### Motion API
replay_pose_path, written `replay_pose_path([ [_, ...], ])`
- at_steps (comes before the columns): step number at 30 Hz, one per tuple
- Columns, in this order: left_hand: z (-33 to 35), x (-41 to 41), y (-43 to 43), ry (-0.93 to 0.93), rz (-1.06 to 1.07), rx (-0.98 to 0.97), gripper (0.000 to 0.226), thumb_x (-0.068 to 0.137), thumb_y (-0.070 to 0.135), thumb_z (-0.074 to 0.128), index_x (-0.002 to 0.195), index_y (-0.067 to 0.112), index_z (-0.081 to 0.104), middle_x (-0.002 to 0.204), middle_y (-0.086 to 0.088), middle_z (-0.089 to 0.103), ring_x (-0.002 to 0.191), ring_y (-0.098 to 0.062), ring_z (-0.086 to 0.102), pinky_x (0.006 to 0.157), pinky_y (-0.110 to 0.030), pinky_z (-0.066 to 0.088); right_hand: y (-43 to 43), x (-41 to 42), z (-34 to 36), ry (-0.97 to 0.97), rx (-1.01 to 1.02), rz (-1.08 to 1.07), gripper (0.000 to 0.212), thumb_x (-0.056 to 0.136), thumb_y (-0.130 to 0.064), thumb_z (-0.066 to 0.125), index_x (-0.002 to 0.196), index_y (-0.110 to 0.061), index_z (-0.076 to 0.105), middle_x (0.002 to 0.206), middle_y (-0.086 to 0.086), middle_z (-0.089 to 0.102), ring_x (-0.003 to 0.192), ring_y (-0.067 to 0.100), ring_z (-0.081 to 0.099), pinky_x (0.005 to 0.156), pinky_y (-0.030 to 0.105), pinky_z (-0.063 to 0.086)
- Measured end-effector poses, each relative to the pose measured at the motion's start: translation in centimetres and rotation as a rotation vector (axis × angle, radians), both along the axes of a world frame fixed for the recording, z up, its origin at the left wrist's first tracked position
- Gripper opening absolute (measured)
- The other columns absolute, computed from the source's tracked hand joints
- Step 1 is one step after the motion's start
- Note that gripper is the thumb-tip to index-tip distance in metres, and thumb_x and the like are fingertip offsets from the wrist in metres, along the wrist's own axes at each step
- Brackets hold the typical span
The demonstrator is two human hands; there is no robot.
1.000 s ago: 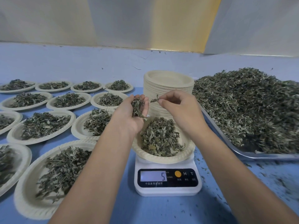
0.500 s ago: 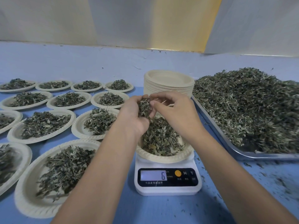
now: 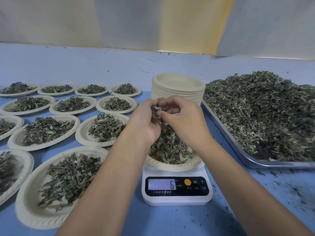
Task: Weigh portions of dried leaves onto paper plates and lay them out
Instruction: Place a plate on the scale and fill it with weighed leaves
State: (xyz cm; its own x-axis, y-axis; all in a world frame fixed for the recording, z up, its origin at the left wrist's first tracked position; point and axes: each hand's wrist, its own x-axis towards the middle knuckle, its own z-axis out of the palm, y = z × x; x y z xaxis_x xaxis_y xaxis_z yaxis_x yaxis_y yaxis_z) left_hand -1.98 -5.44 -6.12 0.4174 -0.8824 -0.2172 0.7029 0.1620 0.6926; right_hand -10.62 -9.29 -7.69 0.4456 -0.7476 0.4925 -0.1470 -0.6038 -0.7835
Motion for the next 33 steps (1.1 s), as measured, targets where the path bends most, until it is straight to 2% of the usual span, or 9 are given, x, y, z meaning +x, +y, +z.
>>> replay_pose_path([
  [2, -0.1, 0.0, -0.2, -0.016, -0.008, -0.004, 0.021, 0.097, 0.008, 0.039, 0.083, 0.007, 0.056, 0.081, -0.007, 0.059, 0.081, -0.021, 0.057, 0.101, -0.033, 0.043, -0.2, -0.1, 0.0, -0.008, 0.003, -0.014, 0.016, 0.079, -0.004, 0.072, 0.090, -0.017, 0.071, 0.076, -0.013, 0.066, 0.066, -0.003, 0.060, 0.064, 0.005, 0.045],
  [3, -0.1, 0.0, -0.3, -0.017, -0.006, -0.002, 0.022, 0.097, 0.008, 0.039, 0.083, 0.006, 0.056, 0.084, -0.009, 0.059, 0.085, -0.023, 0.056, 0.103, -0.034, 0.040, -0.3, -0.2, 0.1, -0.010, 0.011, -0.022, 0.015, 0.079, -0.004, 0.071, 0.088, -0.016, 0.071, 0.074, -0.012, 0.067, 0.064, -0.004, 0.060, 0.063, 0.005, 0.045],
  [4, -0.2, 0.0, -0.3, -0.014, -0.004, 0.000, 0.023, 0.098, 0.008, 0.038, 0.083, 0.006, 0.056, 0.088, -0.011, 0.059, 0.086, -0.025, 0.056, 0.099, -0.035, 0.043, -0.3, -0.3, 0.1, -0.017, 0.026, -0.029, 0.014, 0.079, -0.004, 0.071, 0.087, -0.015, 0.072, 0.073, -0.011, 0.068, 0.063, -0.003, 0.061, 0.062, 0.007, 0.046],
  [7, -0.4, 0.4, -0.5, -0.021, 0.037, 0.030, 0.023, 0.099, 0.008, 0.037, 0.084, 0.008, 0.054, 0.081, -0.008, 0.057, 0.068, -0.017, 0.052, 0.057, -0.022, 0.045, -0.4, -0.4, 0.3, -0.079, 0.087, -0.024, 0.014, 0.077, -0.001, 0.068, 0.084, -0.013, 0.072, 0.069, -0.005, 0.071, 0.064, 0.004, 0.066, 0.066, 0.015, 0.052],
  [9, -0.5, 0.6, -0.6, 0.013, 0.069, 0.024, 0.020, 0.100, 0.007, 0.038, 0.085, 0.007, 0.052, 0.075, -0.007, 0.055, 0.060, -0.014, 0.047, 0.050, -0.020, 0.041, -0.4, -0.5, 0.4, -0.111, 0.100, -0.024, 0.012, 0.076, -0.004, 0.069, 0.080, -0.015, 0.070, 0.062, -0.011, 0.068, 0.061, -0.002, 0.063, 0.063, 0.012, 0.049],
  [16, -0.4, 1.2, -0.6, 0.147, 0.114, -0.034, 0.018, 0.099, 0.004, 0.041, 0.087, 0.000, 0.053, 0.081, -0.014, 0.060, 0.071, -0.020, 0.059, 0.078, -0.028, 0.051, -0.8, -0.7, 0.6, -0.104, 0.138, -0.107, 0.011, 0.081, -0.014, 0.063, 0.078, -0.023, 0.067, 0.070, -0.013, 0.063, 0.064, -0.003, 0.054, 0.068, 0.023, 0.048],
  [22, -0.3, 1.9, -0.2, 0.152, 0.139, -0.020, 0.020, 0.099, 0.005, 0.041, 0.086, 0.000, 0.055, 0.082, -0.013, 0.062, 0.076, -0.020, 0.062, 0.076, -0.029, 0.053, -0.6, -0.9, 0.7, -0.086, 0.132, -0.113, 0.012, 0.083, -0.018, 0.064, 0.073, -0.017, 0.070, 0.075, -0.003, 0.068, 0.078, 0.017, 0.062, 0.083, 0.039, 0.050],
  [29, -0.2, 2.2, 0.0, 0.147, 0.138, -0.032, 0.018, 0.099, 0.006, 0.041, 0.090, 0.000, 0.055, 0.084, -0.012, 0.063, 0.075, -0.019, 0.063, 0.079, -0.028, 0.054, -0.4, -1.1, 0.7, -0.082, 0.141, -0.105, 0.021, 0.083, -0.021, 0.057, 0.067, -0.024, 0.071, 0.081, -0.006, 0.071, 0.076, 0.012, 0.060, 0.078, 0.035, 0.049],
  [33, -0.2, 1.6, -0.2, 0.145, 0.119, -0.035, 0.020, 0.100, 0.006, 0.040, 0.087, 0.000, 0.054, 0.082, -0.013, 0.062, 0.074, -0.020, 0.061, 0.081, -0.030, 0.051, -0.4, -0.9, 0.7, -0.095, 0.117, -0.052, 0.016, 0.082, -0.015, 0.065, 0.074, -0.028, 0.070, 0.075, -0.014, 0.067, 0.064, -0.003, 0.053, 0.070, 0.020, 0.044],
])
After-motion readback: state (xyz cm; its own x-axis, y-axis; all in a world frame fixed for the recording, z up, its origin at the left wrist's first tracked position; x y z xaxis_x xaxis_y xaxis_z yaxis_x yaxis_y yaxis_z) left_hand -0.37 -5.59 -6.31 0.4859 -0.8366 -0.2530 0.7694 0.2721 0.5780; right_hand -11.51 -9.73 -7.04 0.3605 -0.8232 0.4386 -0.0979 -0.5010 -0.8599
